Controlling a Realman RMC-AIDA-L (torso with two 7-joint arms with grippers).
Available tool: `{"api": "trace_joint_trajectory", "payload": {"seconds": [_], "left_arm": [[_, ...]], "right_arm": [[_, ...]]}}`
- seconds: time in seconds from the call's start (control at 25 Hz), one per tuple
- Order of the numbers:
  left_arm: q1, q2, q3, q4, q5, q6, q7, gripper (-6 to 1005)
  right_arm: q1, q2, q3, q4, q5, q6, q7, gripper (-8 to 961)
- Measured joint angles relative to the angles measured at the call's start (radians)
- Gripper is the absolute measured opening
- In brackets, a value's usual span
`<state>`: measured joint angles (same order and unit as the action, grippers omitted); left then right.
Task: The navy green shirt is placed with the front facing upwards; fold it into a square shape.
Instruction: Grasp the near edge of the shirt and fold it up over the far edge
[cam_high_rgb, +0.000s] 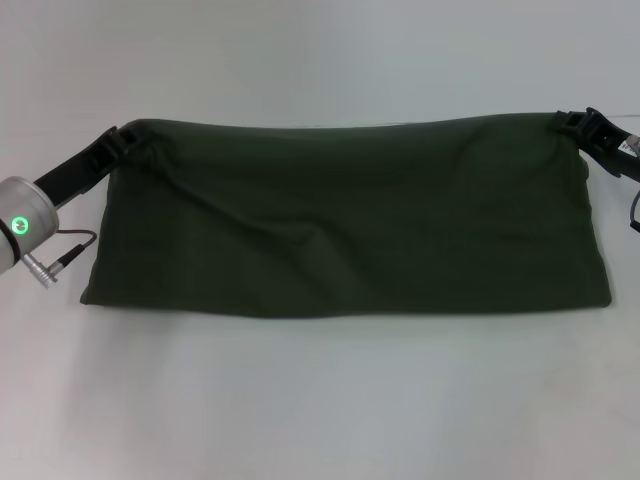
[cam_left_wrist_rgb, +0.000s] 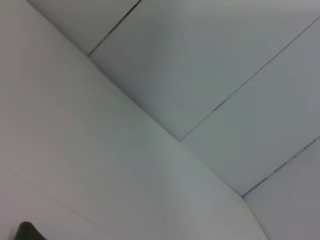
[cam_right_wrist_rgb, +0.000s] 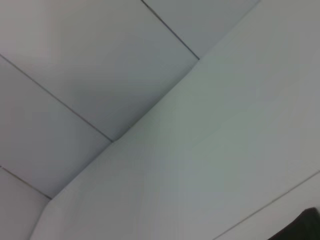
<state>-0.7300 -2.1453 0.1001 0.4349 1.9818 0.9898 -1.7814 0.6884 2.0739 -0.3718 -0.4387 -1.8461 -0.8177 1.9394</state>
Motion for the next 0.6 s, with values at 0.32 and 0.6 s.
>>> {"api": "trace_joint_trajectory", "payload": {"seconds": [0.32,0.6], "left_arm": [[-0.026,-0.015,0.002,-0.02,-0.036,-0.091,0.064,115],[-0.033,-0.016,0.004,-0.074,-0.136,-0.148,0.184,120]], "right_arm": [[0.02,0.011,-0.001,0.041,0.074,0.077,-0.107,72],[0.033,0.012,-0.001,0.094,0.155,0.124,-0.223,71]]}}
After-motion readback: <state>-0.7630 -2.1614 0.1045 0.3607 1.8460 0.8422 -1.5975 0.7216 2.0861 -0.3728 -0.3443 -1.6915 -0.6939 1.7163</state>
